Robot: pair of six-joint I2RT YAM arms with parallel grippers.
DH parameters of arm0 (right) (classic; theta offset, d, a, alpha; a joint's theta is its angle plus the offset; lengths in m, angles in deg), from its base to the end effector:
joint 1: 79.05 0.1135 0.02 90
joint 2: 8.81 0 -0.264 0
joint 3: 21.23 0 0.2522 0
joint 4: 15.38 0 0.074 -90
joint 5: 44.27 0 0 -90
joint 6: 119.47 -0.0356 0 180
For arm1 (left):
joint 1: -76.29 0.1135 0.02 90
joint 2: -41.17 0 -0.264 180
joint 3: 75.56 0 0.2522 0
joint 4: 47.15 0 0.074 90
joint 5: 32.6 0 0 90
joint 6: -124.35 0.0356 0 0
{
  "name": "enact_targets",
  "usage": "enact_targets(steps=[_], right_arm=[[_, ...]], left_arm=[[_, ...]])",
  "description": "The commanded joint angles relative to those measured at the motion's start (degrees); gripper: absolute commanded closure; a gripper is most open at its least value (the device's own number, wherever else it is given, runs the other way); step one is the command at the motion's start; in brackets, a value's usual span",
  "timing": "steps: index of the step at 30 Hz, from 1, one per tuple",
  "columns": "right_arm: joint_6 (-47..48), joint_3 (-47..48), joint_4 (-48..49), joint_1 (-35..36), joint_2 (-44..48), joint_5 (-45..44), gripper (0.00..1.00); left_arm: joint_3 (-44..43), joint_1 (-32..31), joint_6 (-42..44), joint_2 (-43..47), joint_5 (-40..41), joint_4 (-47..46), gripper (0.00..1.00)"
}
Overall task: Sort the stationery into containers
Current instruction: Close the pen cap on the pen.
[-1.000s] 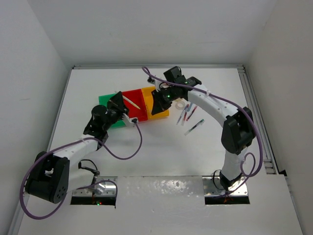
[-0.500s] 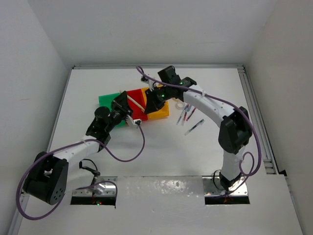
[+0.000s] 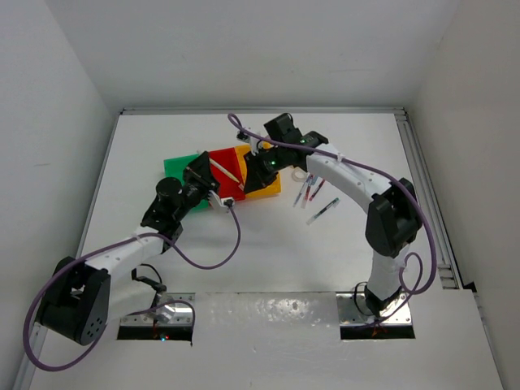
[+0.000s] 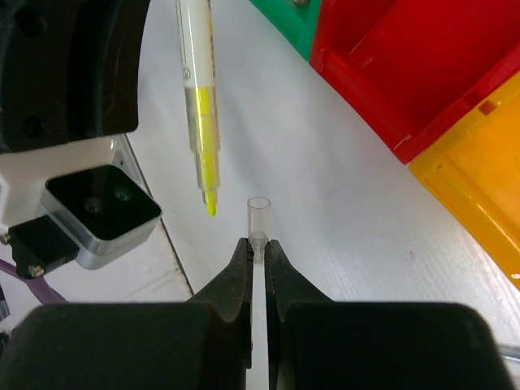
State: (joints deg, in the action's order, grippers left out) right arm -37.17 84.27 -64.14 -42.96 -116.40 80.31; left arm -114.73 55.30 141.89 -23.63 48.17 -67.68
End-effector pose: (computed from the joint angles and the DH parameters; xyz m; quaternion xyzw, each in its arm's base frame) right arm 0.3251 0.2620 0.2758 -0.3171 0.8477 0.3791 0.1924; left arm 0.2255 -0.0926 0.2336 0.6861 0.2704 0.4180 0.5305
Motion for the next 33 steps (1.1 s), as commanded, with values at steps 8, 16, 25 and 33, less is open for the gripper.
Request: enact_targets(steps=[8, 16, 25, 33], right_arm=[[-0.20, -2.36, 3.01, -0.33, 5.55, -0.40, 1.00], [-1.43, -2.45, 4.86, -0.32, 5.64, -0.05, 1.00], [-1.96, -1.92, 5.56, -0.32, 5.55, -0.22, 1.00], [-1.00, -1.83, 3.55, -0.32, 5.81, -0.83, 1.00]], left_arm=[[-0.61, -0.45, -0.32, 1.69, 0.09, -0.87, 1.00], [-0.87, -1.42, -0.32, 2.30, -0.61, -0.26, 1.00], [-0.61, -2.03, -0.76, 2.30, -0.61, 0.09, 1.00], [-1.04, -1.07, -1.02, 2.22, -0.35, 0.44, 1.00]])
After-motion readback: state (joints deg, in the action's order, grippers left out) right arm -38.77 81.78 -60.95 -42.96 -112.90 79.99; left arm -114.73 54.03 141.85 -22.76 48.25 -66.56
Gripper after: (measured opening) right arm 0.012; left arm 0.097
